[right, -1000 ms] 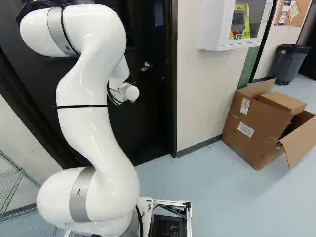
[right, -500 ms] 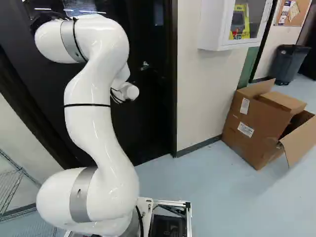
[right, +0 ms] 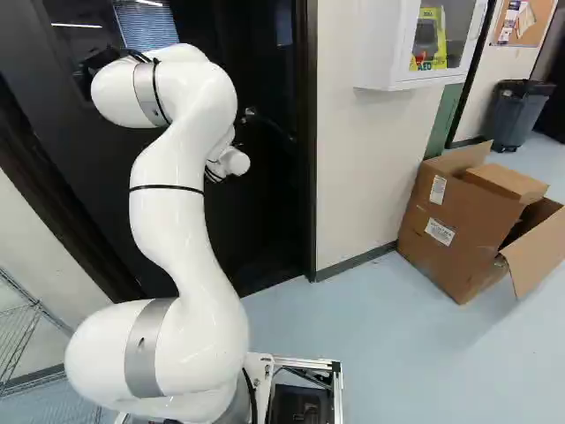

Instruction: Open the door and move inside

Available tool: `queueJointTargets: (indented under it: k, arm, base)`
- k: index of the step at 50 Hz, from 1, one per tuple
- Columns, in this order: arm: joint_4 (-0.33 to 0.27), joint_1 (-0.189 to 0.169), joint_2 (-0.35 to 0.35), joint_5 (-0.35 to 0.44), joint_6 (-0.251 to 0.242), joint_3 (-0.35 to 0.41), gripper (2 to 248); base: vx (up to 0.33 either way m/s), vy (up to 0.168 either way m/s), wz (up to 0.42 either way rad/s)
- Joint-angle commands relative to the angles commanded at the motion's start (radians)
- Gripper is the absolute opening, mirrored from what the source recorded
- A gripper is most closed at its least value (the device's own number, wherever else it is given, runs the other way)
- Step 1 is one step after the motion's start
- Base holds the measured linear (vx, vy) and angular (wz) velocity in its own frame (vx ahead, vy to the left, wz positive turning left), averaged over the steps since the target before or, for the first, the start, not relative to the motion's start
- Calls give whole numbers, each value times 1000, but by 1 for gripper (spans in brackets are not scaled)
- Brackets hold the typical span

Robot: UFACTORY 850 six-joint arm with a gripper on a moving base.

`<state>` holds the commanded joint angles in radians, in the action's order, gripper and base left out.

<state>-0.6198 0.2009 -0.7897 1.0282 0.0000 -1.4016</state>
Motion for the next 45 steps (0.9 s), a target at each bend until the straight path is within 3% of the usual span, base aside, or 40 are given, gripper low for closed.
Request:
queueJointTargets:
  k: [16, 45]
  arm:
    - [0, 6, -14, 0, 0, -20, 247]
    - [35, 20, 111, 0, 0, 157, 247]
  base:
    - [0, 0, 0]
    - [0, 0, 0]
